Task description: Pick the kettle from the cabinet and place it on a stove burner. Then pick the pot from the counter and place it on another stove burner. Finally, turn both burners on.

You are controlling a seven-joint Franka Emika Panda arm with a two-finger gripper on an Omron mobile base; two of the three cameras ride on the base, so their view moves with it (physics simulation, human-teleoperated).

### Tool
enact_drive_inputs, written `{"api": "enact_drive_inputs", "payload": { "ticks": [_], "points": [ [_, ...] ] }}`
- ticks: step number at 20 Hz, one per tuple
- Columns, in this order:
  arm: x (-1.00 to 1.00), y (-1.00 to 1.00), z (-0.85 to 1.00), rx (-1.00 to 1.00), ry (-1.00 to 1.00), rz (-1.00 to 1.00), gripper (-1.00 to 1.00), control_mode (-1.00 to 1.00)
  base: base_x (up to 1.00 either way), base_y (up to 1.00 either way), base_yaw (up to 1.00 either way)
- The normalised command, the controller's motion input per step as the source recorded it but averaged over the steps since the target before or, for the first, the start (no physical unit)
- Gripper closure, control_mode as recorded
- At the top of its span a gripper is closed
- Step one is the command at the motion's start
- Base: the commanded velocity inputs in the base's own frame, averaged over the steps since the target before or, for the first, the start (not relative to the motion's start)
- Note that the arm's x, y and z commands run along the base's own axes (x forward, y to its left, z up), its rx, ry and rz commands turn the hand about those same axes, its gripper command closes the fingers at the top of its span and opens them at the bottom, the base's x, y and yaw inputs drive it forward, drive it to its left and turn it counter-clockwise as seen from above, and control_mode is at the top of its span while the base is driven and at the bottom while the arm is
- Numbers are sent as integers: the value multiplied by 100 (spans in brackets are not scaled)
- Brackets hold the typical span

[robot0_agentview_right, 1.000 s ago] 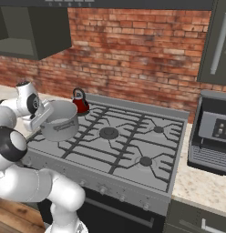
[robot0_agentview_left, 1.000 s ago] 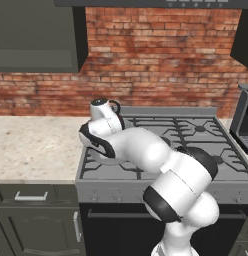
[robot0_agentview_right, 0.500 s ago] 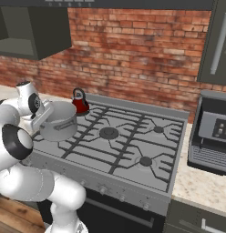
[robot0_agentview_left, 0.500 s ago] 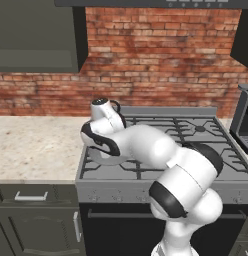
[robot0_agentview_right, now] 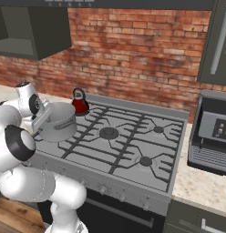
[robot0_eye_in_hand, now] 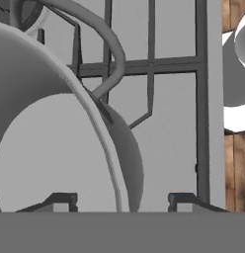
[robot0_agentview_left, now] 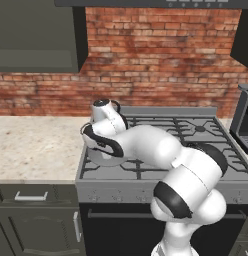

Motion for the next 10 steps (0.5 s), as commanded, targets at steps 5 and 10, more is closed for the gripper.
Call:
{"api": "enact_drive_inputs", "payload": {
  "ticks": [5, 10],
  "points": [
    [-13, 0, 11, -1, -13, 0, -100, -100, 0, 0, 0],
    [-25, 0, 22, -4, -14, 0, -100, -100, 0, 0, 0]
  ]
}}
